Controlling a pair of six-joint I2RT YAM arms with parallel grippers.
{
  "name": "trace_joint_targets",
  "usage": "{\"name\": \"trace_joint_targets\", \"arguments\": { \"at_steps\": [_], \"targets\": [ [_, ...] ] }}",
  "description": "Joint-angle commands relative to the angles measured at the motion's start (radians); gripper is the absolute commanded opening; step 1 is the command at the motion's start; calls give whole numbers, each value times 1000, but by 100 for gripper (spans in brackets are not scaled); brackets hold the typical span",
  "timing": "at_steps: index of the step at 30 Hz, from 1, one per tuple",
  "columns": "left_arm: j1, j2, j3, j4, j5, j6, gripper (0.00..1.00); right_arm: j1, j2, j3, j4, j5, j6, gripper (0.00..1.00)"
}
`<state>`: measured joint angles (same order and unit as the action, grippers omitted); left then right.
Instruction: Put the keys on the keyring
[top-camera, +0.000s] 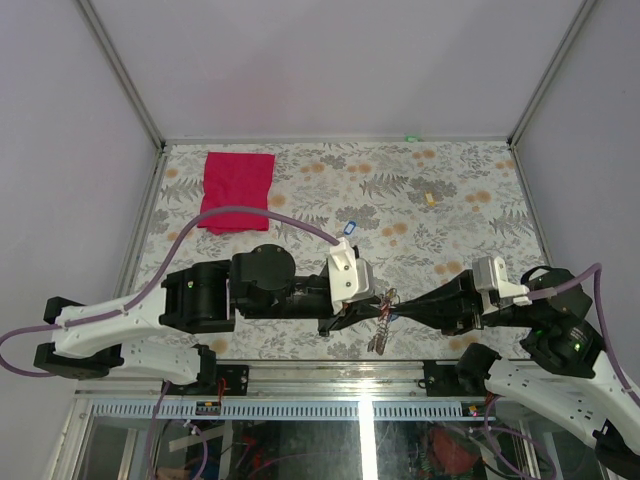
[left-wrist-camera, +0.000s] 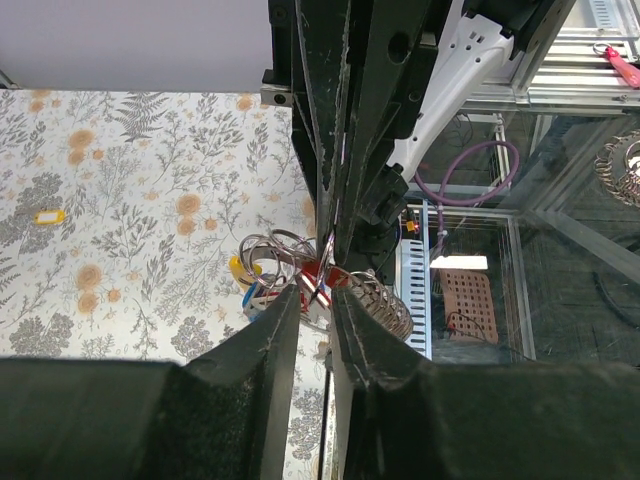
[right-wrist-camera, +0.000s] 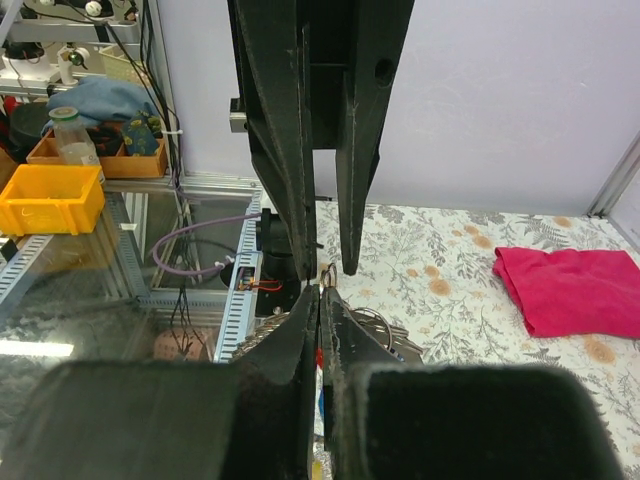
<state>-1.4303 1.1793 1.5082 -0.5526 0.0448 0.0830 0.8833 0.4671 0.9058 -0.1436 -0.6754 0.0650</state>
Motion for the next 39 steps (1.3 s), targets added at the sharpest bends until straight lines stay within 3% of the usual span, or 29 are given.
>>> {"name": "trace_joint_targets", "arguments": {
  "at_steps": [1, 9, 39],
  "targets": [
    [-5, 3, 6, 67, 13, 8, 18, -1, 5, 55, 89, -16, 15, 0],
    [-6, 8, 11, 57, 22, 9, 1, -3, 4, 54, 99, -18, 18, 0],
    [-6, -56, -126, 245, 13, -52, 0, 0, -102, -26, 302, 105, 124, 0]
  ]
}}
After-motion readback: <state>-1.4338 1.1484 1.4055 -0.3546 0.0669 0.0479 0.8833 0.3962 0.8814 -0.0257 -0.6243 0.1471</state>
